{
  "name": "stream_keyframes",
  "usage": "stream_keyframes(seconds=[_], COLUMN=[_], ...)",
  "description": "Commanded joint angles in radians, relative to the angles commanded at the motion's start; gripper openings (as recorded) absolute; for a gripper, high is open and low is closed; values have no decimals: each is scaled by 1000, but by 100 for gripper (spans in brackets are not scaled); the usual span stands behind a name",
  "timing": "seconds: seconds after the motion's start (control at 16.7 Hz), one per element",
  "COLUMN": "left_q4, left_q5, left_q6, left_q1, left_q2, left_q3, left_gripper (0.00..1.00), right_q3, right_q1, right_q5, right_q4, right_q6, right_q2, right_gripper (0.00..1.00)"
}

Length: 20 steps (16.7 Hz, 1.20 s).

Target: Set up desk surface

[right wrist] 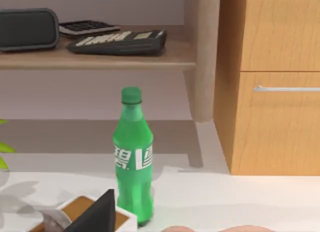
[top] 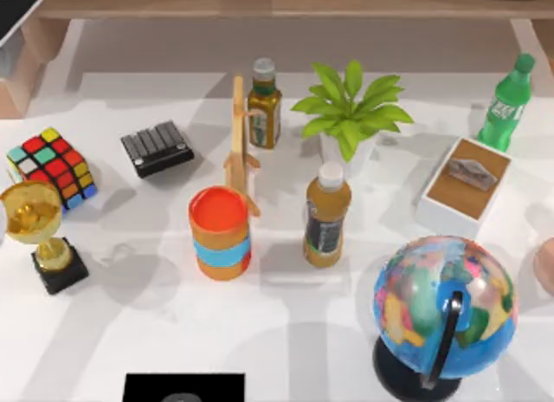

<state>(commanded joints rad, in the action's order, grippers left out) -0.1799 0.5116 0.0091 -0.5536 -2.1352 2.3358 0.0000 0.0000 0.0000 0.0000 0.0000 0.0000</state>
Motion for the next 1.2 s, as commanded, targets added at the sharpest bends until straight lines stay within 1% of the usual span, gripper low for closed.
stream_keyframes(seconds=[0.36, 0.42, 0.96, 1.2], left_q4=[0, 0, 1, 11], left_q5=[0, 0, 2, 25], left_q6=[0, 0, 2, 3], left_q1=[0, 0, -5, -27], left_q2=[0, 0, 4, 89], left_q3=[0, 0, -3, -100], left_gripper=[2, 0, 0, 0], right_q3=[0, 0, 0, 0], right_q1=[0, 0, 0, 0], right_q5=[0, 0, 0, 0], right_q4=[0, 0, 0, 0], right_q6=[0, 0, 0, 0], right_q2=[0, 0, 0, 0], right_gripper=[100, 100, 100, 100])
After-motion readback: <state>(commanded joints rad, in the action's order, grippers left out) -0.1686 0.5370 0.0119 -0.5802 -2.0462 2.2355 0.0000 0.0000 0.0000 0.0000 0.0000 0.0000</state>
